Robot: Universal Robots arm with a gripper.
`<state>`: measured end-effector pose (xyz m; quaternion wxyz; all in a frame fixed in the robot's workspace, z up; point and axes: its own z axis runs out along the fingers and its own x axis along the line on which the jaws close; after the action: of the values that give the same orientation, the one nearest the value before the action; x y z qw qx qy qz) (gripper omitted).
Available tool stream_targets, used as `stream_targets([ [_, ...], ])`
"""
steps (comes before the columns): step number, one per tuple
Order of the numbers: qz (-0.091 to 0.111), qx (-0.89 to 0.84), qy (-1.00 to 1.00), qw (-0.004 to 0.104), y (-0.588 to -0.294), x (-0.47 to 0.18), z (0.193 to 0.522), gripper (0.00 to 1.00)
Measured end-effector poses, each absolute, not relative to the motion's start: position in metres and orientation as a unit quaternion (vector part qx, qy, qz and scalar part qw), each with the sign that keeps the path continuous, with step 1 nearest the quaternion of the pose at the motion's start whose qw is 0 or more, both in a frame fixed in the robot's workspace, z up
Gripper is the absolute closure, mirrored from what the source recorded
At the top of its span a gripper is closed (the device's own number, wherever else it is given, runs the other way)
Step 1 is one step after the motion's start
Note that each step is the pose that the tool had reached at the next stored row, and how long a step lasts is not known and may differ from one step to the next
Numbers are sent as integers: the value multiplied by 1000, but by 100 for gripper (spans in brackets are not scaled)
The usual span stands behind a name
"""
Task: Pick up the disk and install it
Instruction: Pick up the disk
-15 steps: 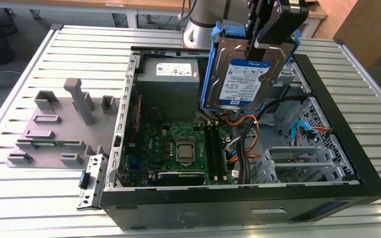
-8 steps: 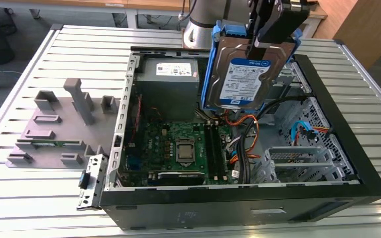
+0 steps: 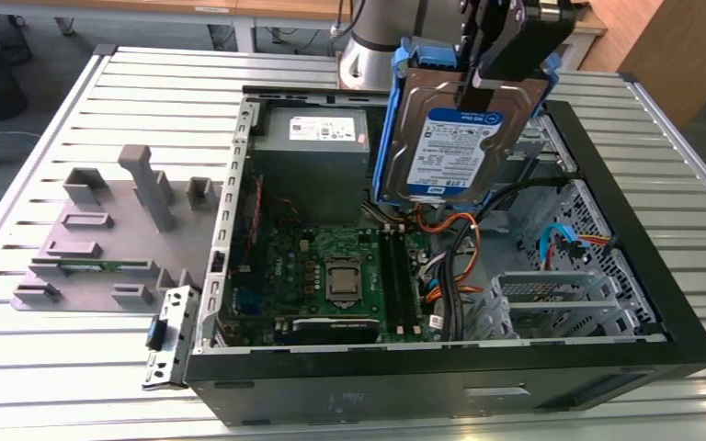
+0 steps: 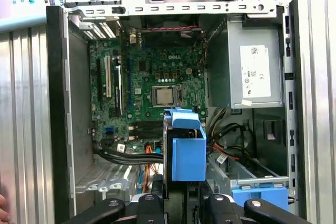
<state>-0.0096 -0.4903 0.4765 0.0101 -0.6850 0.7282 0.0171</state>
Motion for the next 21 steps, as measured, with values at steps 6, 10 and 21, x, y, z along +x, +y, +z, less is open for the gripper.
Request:
stream_targets([
  [6,17,-685,728,10,-497,-11,477,65],
  [10,17,-685,728,10,-501,-12,476,65],
  [21,16,-685,728,9,-503,-12,477,65],
])
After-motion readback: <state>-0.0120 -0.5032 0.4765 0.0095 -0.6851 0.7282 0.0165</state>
